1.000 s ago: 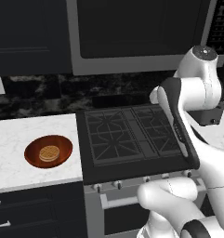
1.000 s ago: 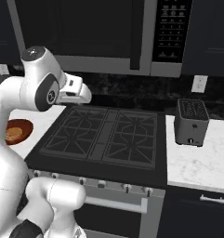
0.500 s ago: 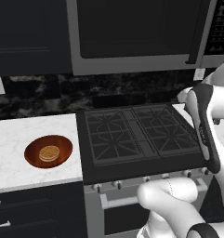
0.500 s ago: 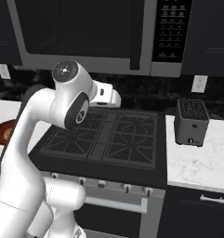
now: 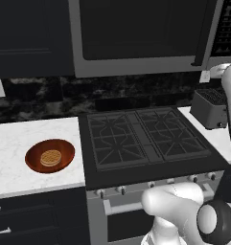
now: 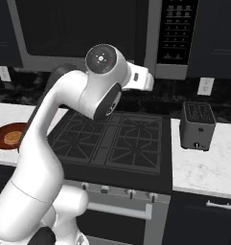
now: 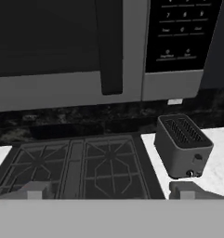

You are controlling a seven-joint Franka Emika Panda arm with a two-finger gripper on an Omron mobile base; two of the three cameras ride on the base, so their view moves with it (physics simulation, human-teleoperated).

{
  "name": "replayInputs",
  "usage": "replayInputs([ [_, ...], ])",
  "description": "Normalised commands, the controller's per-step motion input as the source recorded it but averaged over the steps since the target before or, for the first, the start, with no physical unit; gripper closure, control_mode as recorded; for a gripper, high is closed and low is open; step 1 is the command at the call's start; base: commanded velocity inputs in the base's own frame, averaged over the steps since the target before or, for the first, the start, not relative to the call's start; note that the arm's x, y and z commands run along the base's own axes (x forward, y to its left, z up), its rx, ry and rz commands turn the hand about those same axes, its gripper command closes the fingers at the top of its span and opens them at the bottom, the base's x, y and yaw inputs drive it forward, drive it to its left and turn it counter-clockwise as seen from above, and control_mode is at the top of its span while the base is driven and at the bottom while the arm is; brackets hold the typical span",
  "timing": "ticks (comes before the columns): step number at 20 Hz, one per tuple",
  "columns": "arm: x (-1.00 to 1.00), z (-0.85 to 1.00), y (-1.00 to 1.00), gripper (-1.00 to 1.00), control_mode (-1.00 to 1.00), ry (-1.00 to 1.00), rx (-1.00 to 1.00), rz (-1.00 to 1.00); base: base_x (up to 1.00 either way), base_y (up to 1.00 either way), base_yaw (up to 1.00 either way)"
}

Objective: Open the microwave, place the bowl with waffle inside the microwave, then close the microwave door and turn it on.

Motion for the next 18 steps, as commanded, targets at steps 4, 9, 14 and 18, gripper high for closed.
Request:
replayInputs([
  [4, 0.55, 0.62, 0.00, -1.00, -1.00, -0.01, 0.13, 0.00, 0.00, 0.00, 0.00],
  [9, 0.52, 0.13, 0.00, -1.00, -1.00, 0.12, 0.03, 0.00, 0.00, 0.00, 0.00],
  [14, 0.24, 0.00, -0.01, -1.00, -1.00, 0.02, 0.00, 0.02, 0.00, 0.00, 0.00],
  [18, 0.47, 0.00, 0.00, -1.00, -1.00, -0.08, 0.00, 0.00, 0.00, 0.00, 0.00],
])
